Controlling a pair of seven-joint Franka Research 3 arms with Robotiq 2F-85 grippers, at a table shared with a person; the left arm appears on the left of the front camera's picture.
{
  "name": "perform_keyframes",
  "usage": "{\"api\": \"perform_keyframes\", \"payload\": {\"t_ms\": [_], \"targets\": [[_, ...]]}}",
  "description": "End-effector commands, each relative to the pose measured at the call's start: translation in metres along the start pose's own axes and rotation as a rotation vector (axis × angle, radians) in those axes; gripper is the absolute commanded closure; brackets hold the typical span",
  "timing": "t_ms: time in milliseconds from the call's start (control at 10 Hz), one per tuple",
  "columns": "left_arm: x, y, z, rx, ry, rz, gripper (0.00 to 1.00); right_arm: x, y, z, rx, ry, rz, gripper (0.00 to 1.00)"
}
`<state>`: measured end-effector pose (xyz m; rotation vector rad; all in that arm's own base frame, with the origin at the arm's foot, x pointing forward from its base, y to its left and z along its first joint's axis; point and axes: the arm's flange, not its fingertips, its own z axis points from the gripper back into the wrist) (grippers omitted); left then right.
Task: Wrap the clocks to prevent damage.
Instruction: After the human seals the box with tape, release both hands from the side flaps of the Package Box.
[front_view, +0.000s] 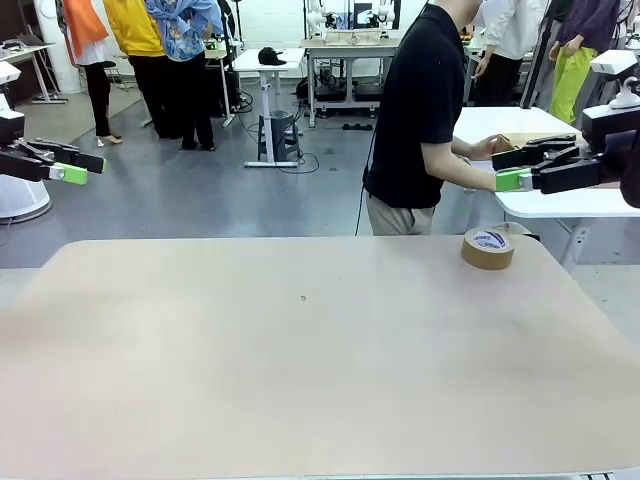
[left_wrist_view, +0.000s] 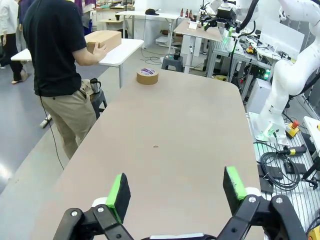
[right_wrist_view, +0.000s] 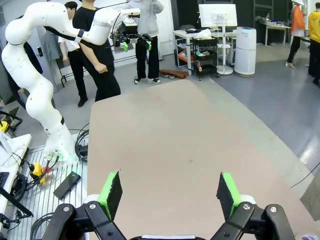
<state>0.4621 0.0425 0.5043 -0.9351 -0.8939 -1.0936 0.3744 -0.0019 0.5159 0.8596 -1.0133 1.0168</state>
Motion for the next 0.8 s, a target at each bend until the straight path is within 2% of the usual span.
{"api": "perform_keyframes", "payload": {"t_ms": [0, 700], "targets": [[0.0025, -0.0021, 0.0015, 0.000, -0.008, -0.010, 0.02, 0.0020, -0.0008, -0.0023, -0.001, -0.037, 0.007, 0.00], [0.0025, -0.0021, 0.0015, 0.000, -0.008, -0.010, 0.02, 0.0020, -0.0008, -0.0023, -0.001, -0.037, 0.007, 0.00]]}}
